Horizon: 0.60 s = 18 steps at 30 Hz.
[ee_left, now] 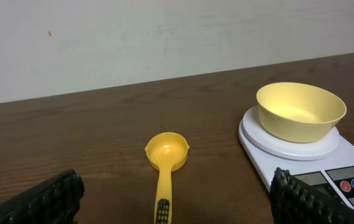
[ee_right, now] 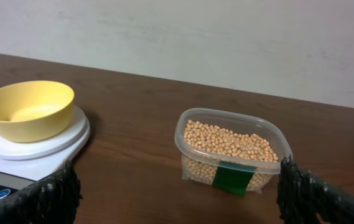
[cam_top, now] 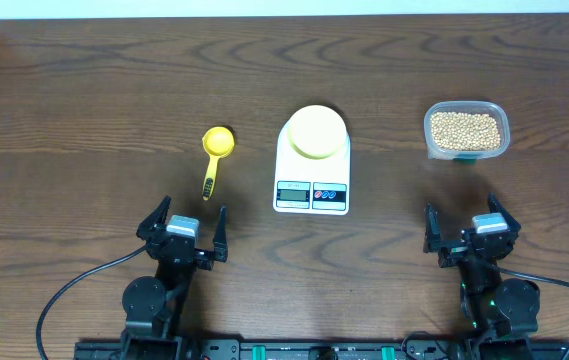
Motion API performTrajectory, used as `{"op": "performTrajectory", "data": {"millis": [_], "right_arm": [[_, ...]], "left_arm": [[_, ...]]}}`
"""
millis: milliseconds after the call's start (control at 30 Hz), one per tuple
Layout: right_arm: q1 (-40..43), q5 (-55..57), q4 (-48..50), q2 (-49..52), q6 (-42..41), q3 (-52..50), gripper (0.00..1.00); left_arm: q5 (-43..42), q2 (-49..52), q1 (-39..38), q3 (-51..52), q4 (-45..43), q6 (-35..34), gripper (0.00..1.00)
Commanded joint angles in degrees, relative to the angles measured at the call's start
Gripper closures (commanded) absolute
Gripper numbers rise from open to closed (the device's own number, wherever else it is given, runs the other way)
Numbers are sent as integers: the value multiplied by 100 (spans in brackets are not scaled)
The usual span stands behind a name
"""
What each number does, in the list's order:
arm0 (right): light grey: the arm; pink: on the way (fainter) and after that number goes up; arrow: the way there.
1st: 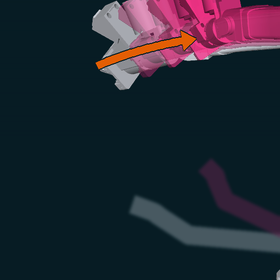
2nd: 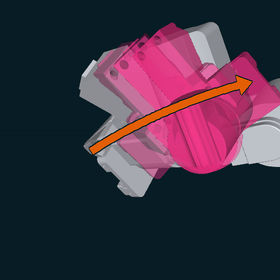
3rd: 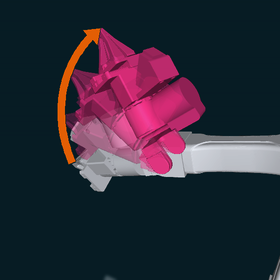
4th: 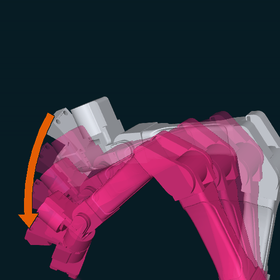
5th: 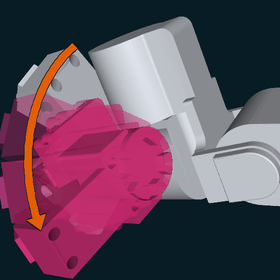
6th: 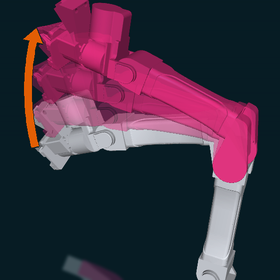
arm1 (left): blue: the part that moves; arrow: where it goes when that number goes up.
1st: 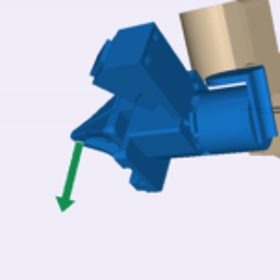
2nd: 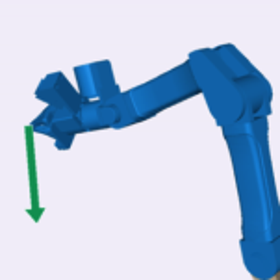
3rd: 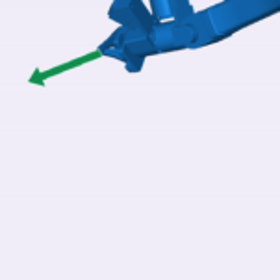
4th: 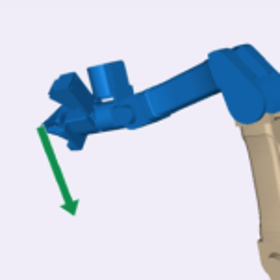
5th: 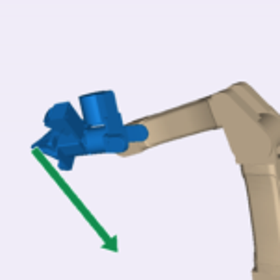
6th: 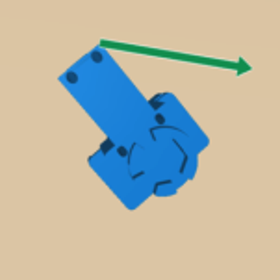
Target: Scoop item into bowl and weigh 50g on scale
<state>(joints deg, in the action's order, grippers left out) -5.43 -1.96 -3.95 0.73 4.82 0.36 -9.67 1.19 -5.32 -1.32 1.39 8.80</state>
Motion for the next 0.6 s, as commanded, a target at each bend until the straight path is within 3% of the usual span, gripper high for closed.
{"op": "performTrajectory", "data": {"millis": [0, 567], "right_arm": [[-24, -57, -17, -35, -2, -4, 1], [-24, -55, -17, -35, -2, -4, 1]], "left_arm": [[7, 17, 28, 109, 181, -35, 2], [9, 17, 26, 109, 181, -35, 2]]}}
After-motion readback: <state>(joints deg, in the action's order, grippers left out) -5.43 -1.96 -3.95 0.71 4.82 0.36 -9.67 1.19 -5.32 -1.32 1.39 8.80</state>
